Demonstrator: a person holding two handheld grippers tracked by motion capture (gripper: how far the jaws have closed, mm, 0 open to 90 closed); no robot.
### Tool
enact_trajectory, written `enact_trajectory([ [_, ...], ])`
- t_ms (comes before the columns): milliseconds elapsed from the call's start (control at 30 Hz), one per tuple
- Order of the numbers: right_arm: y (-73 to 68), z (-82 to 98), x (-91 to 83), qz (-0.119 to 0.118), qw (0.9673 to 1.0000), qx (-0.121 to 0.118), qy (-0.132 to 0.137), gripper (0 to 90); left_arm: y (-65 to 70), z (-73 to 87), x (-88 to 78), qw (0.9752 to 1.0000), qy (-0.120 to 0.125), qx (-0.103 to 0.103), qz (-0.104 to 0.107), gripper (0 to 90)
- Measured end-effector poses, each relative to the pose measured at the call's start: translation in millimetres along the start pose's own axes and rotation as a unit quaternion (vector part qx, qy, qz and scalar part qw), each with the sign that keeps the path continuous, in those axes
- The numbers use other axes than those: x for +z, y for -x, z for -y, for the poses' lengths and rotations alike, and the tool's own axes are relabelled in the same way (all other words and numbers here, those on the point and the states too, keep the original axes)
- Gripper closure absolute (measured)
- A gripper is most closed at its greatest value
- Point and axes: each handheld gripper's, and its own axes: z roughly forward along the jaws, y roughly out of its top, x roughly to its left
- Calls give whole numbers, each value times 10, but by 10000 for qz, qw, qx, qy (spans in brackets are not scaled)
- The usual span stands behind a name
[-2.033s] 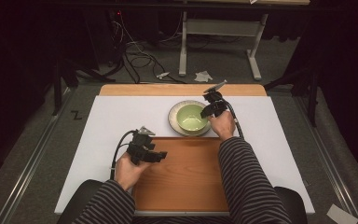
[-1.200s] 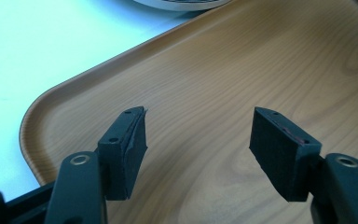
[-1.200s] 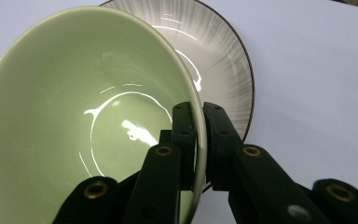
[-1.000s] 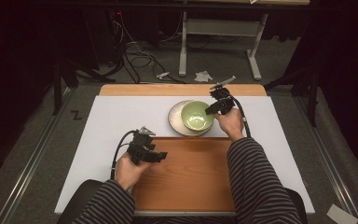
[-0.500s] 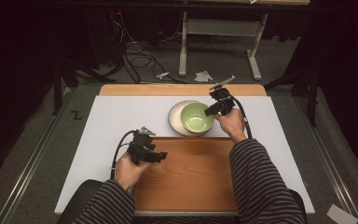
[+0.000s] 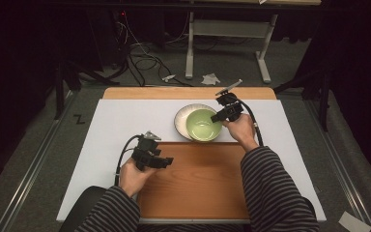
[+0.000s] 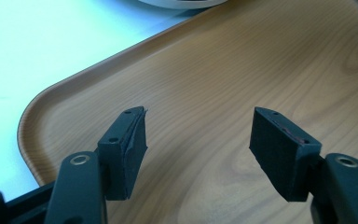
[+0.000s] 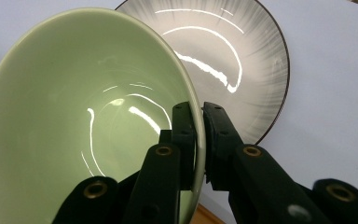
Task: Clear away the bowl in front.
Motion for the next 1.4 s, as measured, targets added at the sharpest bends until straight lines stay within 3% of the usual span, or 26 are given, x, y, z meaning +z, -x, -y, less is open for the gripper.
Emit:
enact_trajectory([
  [433, -69, 76, -66, -120, 9996, -223, -96, 859, 3, 1, 5, 10000, 5, -18, -5, 359],
  [1400, -183, 317, -208, -372, 9983, -428, -98, 857, 4, -1, 14, 10000, -15, -6, 1, 360],
])
